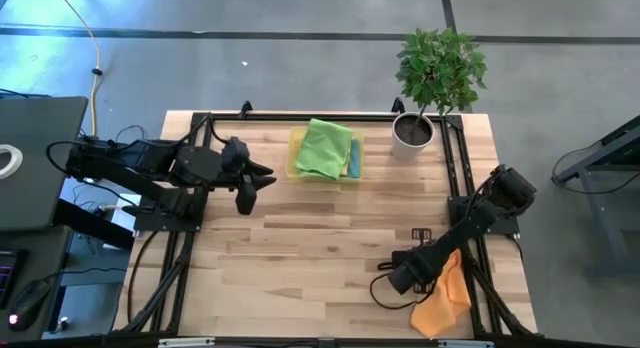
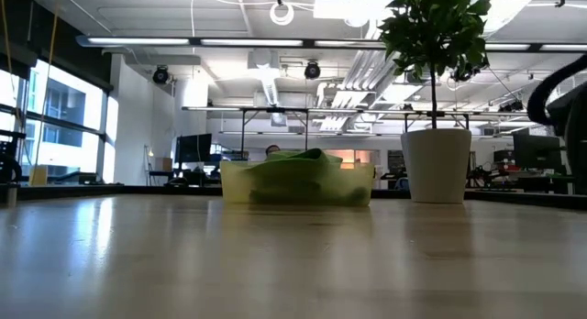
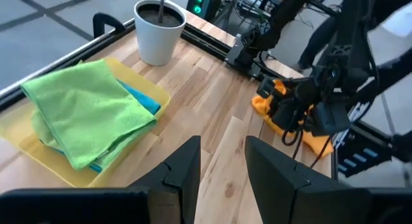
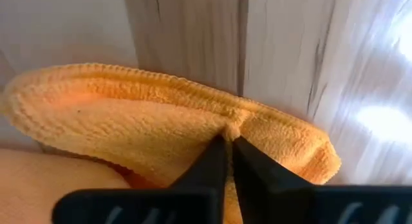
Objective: Fold microfiber towels
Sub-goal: Fold the orange microfiber cloth
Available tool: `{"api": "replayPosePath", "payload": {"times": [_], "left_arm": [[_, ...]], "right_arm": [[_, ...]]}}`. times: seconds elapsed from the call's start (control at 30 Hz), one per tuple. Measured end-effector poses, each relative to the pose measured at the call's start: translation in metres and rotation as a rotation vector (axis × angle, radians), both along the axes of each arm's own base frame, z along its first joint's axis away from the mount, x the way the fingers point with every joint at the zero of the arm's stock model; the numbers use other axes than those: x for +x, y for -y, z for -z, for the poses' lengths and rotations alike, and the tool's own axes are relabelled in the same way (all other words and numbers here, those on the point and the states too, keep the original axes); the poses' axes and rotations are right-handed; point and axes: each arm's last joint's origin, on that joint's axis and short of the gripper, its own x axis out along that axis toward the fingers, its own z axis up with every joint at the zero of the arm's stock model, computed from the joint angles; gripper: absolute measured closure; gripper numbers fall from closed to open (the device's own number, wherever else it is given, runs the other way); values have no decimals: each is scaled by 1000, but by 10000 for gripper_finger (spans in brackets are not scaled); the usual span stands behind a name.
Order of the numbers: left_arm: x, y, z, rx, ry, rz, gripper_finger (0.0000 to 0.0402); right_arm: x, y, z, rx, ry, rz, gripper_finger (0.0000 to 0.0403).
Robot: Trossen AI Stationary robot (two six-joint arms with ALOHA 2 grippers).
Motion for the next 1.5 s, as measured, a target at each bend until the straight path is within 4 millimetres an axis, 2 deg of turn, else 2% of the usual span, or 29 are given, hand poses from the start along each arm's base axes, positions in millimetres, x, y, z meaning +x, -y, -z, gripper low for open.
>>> {"api": "replayPosePath", "payload": {"times": [0.17,0.27,0.47,0.73,0.93,1.07,1.27,1.37,1.5], "left_arm": [[7,0,3,-37,1,-35,289],[14,1,9,-35,-23,-36,289],[39,4,25,-45,-87,-50,289],[69,10,55,-88,-220,12,289],[72,12,61,-122,-272,78,289],[70,12,61,-89,-288,104,289],[67,11,62,10,-342,182,289],[66,11,63,53,-376,215,289],[66,11,65,73,-399,233,289]], "right_arm": [[9,5,-1,-69,113,-12,381],[20,14,-3,-132,225,-5,396],[55,39,-10,-208,505,93,393],[118,61,-30,20,965,168,398],[145,80,-51,112,1235,194,396],[150,91,-54,146,1260,184,367],[153,101,-55,250,1227,238,262],[157,107,-61,356,1173,285,220],[158,112,-66,453,1023,330,201]]}}
